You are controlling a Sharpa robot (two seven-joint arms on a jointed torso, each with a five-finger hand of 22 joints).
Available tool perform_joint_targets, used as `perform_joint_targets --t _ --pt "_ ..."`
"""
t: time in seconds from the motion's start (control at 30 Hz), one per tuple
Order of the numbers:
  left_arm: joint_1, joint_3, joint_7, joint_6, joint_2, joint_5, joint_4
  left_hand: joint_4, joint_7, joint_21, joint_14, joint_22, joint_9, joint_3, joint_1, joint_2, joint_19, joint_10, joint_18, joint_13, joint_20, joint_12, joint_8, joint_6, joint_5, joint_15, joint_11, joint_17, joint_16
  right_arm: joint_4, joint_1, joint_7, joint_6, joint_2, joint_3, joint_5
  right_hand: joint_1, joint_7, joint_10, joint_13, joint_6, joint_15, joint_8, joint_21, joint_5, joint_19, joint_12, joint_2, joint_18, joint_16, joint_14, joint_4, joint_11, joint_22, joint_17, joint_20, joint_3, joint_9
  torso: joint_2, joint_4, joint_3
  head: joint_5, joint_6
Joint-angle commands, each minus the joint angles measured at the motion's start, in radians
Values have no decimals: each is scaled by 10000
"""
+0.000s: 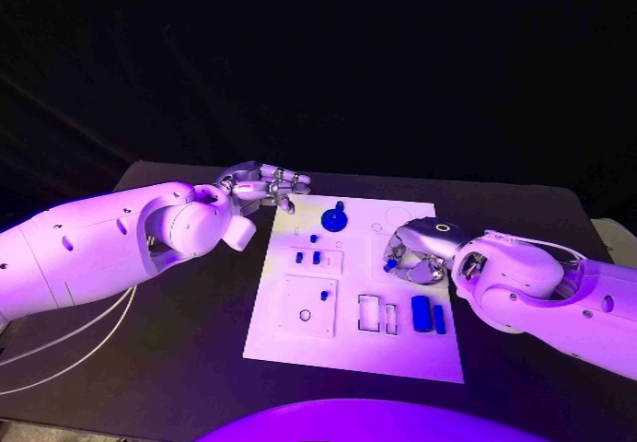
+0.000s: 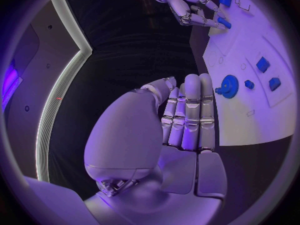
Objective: Assemble the parts on the task board
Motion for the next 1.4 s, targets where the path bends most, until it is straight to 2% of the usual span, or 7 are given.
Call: perform_joint_targets --t 0.03,0.53,0.7,0.87,1.03,1.17,1.4 --pt "11 6 -11 110 14 -17 14 3 22 -36 -44 -8 -3 -52 -1 111 -91 -60 137 -11 8 61 30 -53 -23 13 -13 -9 -40 -7 -8 -34 -84 29 1 -47 49 -36 141 17 164 -88 82 90 -127 72 42 116 -56 49 466 19 -34 843 28 -2 100 69 0 6 -2 -19 -5" --pt "11 6 -73 129 8 -49 10 3 22 -36 -44 -8 -3 -52 -1 111 -91 -60 137 -11 8 61 30 -53 -23 13 -13 -9 -40 157 3 -311 -552 31 9 -211 12 -163 473 68 487 -181 197 188 -288 132 89 199 -79 104 482 95 -153 927 94 -82 167 189 -3 3 0 -23 -35" --pt "10 5 -80 124 18 -56 -18 3 22 -36 -44 -8 -3 -52 -1 111 -91 -60 137 -11 8 61 30 -53 -23 13 -13 -9 -40 543 150 -345 -699 -196 53 -81 22 -165 479 69 493 -185 199 215 -284 144 87 201 -85 109 484 90 -156 943 103 -85 172 194 -20 -5 -4 -12 -5" --pt "8 -3 -74 140 54 -58 -53 3 22 -36 -44 -8 -3 -52 -1 111 -91 -60 137 -11 8 61 30 -53 -23 13 -13 -9 -40 1225 326 -323 -885 -449 147 36 46 -164 497 71 509 -193 204 259 -263 165 81 199 -95 122 488 74 -163 970 124 -94 185 205 -19 0 0 6 35" --pt "6 -29 -63 162 106 -59 -89 3 22 -36 -44 -8 -3 -52 -1 111 -91 -60 137 -11 8 61 30 -53 -23 13 -13 -9 -40 1779 378 -246 -991 -316 196 188 62 -164 511 73 522 -197 208 280 -246 176 78 197 -100 135 493 62 -166 983 148 -100 193 214 -15 3 12 56 52" --pt "4 -46 -58 172 134 -59 -106 3 22 -36 -44 -8 -3 -52 -1 111 -91 -60 137 -11 8 61 30 -53 -23 13 -13 -9 -40 1919 285 -167 -1001 2 201 260 84 -162 523 75 532 -201 210 259 -224 168 71 201 -95 135 493 47 -169 975 142 -106 206 223 -13 -3 10 134 56" --pt "2 -65 -45 194 225 -59 -156 12 21 -54 -44 -22 -3 -68 -15 134 -90 -84 139 -12 13 81 37 -69 -21 15 -12 -19 -44 1759 -186 91 -986 1040 157 300 107 -150 518 72 524 -203 202 209 -189 148 50 206 -85 127 489 29 -163 952 120 -112 221 231 1 12 -5 293 34"
